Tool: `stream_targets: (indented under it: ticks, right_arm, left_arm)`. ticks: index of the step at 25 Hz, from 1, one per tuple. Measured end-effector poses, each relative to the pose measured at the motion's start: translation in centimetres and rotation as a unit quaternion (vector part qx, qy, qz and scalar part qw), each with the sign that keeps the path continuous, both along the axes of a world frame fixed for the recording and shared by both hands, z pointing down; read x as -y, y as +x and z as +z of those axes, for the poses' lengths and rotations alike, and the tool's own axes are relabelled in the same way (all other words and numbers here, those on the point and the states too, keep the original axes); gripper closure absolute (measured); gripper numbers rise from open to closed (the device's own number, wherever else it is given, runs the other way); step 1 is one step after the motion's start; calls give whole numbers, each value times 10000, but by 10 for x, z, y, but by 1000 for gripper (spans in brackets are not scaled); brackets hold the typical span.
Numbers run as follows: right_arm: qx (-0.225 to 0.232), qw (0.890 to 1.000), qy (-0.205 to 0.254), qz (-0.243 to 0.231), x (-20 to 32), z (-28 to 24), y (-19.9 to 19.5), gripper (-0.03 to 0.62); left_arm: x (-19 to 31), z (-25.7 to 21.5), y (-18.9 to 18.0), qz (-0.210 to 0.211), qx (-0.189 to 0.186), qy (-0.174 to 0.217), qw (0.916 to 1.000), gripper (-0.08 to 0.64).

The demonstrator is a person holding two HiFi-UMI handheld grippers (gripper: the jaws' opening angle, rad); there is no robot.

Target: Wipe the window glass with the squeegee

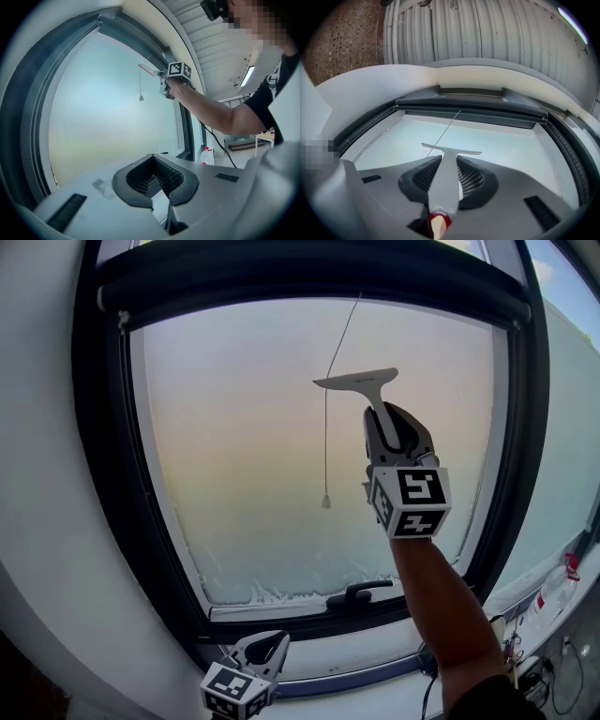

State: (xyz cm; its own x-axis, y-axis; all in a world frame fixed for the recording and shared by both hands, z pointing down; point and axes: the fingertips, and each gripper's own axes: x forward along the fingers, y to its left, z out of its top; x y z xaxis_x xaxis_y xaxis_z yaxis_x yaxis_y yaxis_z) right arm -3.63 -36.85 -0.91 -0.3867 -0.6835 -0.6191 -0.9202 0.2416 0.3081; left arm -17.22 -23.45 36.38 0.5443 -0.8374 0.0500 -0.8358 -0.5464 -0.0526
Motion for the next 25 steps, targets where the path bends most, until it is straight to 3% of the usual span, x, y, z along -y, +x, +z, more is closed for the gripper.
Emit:
stream_targets:
  ticks: [12,25]
  right_arm:
    - [-258,9969,-739,-34,3,85,0,508]
    - [-483,9886,-1419,-126,-3,180,1,508]
  left_arm:
    - [0,30,7,350,-241,-277,9987,559]
    - [4,40,16,454,-364,-407,9975,558]
